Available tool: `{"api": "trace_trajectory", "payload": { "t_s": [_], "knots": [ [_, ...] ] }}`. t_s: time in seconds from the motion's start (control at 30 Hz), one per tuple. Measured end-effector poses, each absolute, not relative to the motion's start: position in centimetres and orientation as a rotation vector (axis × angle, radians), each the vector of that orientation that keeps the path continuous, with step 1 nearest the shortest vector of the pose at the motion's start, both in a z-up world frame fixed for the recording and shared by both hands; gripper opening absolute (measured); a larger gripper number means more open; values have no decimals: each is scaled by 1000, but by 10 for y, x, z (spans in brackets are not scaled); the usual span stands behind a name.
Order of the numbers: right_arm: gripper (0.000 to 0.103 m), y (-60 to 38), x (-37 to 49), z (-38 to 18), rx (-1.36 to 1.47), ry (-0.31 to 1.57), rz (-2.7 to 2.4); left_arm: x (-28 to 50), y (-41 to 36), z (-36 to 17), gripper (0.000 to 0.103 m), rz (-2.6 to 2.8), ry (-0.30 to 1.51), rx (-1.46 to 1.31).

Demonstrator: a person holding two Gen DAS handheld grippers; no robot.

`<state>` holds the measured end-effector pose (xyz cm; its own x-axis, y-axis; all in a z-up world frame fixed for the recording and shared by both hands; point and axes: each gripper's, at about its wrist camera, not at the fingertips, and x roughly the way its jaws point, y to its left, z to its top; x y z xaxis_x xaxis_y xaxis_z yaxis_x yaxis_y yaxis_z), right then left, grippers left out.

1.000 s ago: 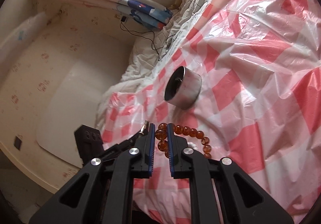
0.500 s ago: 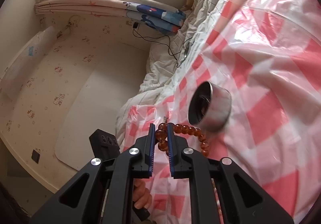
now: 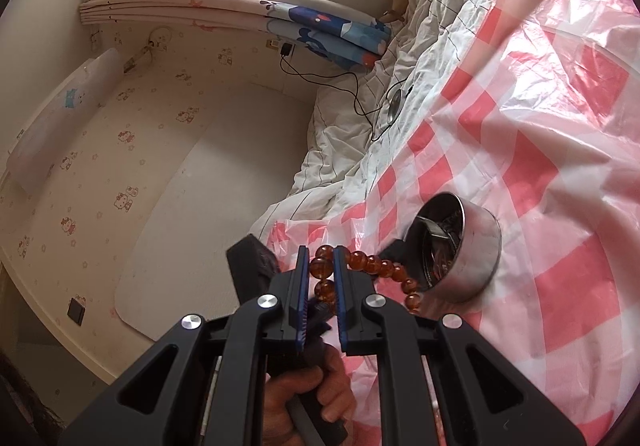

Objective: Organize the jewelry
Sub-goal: 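Lower the silver bangle into the tin and open the left gripper while the right carries the amber bracelet, then lower the amber bead bracelet into the tin and open the right gripper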

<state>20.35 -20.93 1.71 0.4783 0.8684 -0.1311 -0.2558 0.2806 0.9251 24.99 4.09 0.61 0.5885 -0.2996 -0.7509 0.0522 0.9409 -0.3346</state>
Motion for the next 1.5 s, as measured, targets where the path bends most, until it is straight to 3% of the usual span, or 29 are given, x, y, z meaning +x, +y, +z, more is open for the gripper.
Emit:
{"api": "trace_trajectory", "payload": {
  "t_s": [0.13, 0.27, 0.4, 0.5, 0.63, 0.93, 1.13, 1.27, 1.5],
  "knots": [
    [13, -195, 220, 19, 999, 744, 865, 246, 57, 13, 12, -177, 893, -366],
    [13, -171, 236, 20, 983, 765, 901, 230, 89, 36, 41, -113, 781, -453],
    [14, -157, 244, 13, 827, 811, 743, 224, 105, 42, 43, -105, 771, -472],
    [31, -169, 245, 4, 749, 832, 579, 221, 107, 44, 47, -104, 773, -465],
    [39, -194, 238, -3, 770, 803, 487, 214, 106, 48, 53, -105, 767, -445],
    [46, -154, 210, 17, 586, 809, 634, 217, 127, 16, 57, -95, 879, -499],
    [46, -103, 210, -14, 568, 1050, 786, 210, 166, 6, 59, -92, 835, -738],
    [54, -104, 218, -41, 760, 1079, 683, 207, 163, 13, 62, -109, 821, -719],
    [54, -107, 217, -76, 1066, 1035, 608, 211, 150, 18, 64, -147, 835, -683]
  ]
}}
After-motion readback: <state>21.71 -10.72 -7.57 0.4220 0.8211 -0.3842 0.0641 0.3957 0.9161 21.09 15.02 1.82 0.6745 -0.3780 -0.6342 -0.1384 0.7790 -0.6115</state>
